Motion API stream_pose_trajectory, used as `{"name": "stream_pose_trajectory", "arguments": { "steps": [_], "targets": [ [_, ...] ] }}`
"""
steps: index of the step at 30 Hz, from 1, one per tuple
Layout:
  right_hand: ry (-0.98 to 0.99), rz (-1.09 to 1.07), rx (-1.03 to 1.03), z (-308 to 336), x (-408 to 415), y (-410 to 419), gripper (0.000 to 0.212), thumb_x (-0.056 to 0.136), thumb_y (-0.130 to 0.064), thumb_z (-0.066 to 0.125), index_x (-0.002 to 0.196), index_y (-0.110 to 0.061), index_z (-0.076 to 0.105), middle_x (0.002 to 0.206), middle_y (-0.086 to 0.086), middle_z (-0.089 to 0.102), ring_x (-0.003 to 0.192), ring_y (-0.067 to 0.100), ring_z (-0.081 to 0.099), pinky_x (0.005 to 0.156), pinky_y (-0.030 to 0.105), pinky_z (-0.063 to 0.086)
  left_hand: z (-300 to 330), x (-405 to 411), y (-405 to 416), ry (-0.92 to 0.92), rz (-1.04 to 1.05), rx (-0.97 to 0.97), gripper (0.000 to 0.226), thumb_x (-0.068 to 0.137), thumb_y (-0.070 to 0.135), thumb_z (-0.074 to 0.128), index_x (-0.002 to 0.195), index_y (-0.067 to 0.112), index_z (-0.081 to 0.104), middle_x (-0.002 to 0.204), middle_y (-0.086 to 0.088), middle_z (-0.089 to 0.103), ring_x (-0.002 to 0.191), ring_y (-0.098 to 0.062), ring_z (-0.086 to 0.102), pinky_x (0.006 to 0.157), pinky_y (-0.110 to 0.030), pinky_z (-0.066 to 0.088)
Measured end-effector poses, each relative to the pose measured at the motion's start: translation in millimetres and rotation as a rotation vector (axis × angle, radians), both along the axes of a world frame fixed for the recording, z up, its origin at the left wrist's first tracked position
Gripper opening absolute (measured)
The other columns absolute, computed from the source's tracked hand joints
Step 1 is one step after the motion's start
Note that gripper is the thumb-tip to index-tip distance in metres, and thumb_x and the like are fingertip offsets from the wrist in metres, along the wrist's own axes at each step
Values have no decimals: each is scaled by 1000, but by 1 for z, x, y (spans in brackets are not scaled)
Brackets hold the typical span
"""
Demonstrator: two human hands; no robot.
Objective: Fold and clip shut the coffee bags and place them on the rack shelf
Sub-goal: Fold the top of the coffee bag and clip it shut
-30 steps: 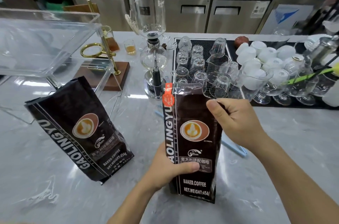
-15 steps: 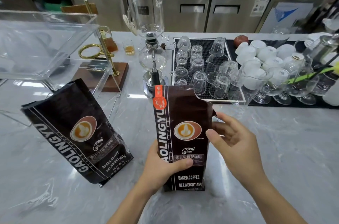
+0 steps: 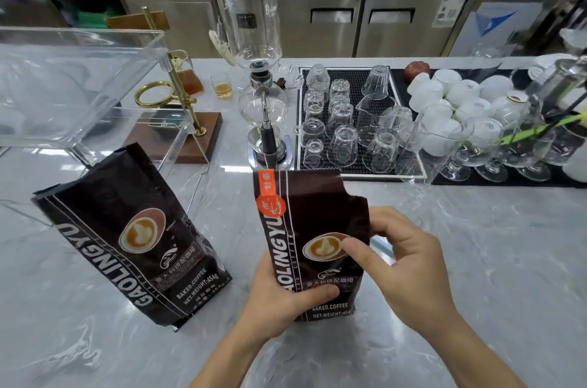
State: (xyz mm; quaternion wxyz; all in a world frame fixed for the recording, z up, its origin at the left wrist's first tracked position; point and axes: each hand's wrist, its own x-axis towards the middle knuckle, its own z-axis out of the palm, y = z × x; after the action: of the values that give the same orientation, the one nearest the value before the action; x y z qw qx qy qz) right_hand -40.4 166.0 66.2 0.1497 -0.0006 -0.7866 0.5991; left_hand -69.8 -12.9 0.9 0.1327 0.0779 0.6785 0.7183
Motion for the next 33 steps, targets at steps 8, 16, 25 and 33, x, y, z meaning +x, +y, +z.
{"name": "stream_pose_trajectory", "arguments": {
  "steps": [8, 16, 25, 33],
  "targets": [
    [34, 1, -220, -10, -7, 3, 26, 76, -5, 70, 94, -23, 63, 90, 3, 70, 87, 25, 66, 84, 42, 54, 11, -5, 2, -37, -19, 48, 49, 68, 24, 82, 112, 7, 67, 105, -7, 78, 99, -20, 74, 80, -25, 57],
    [-70, 127, -268, -15, -20, 8, 58, 74, -14, 77, 127, -15, 52, 114, 10, 65, 110, 27, 63, 93, 40, 52, 36, -18, 0, 70, 47, 54, 32, 70, 33, 76, 94, 13, 75, 88, -6, 79, 84, -20, 76, 70, -28, 58],
    [-253, 232, -307, -12, -30, 5, 24, 65, -12, 83, 88, -11, 77, 91, 16, 78, 86, 31, 74, 81, 44, 57, 40, -26, -1, 102, 48, 73, 12, 82, 15, 73, 86, 24, 81, 86, 1, 81, 82, -16, 77, 73, -26, 59],
    [-250, 166, -304, -19, -29, 6, 12, 72, -25, 72, 82, -24, 80, 79, 4, 79, 73, 14, 73, 67, 23, 57, 33, -32, -2, -10, -26, 14, 14, 88, 20, 69, 86, 7, 71, 83, -6, 75, 78, -18, 72, 70, -29, 59]
  ]
}}
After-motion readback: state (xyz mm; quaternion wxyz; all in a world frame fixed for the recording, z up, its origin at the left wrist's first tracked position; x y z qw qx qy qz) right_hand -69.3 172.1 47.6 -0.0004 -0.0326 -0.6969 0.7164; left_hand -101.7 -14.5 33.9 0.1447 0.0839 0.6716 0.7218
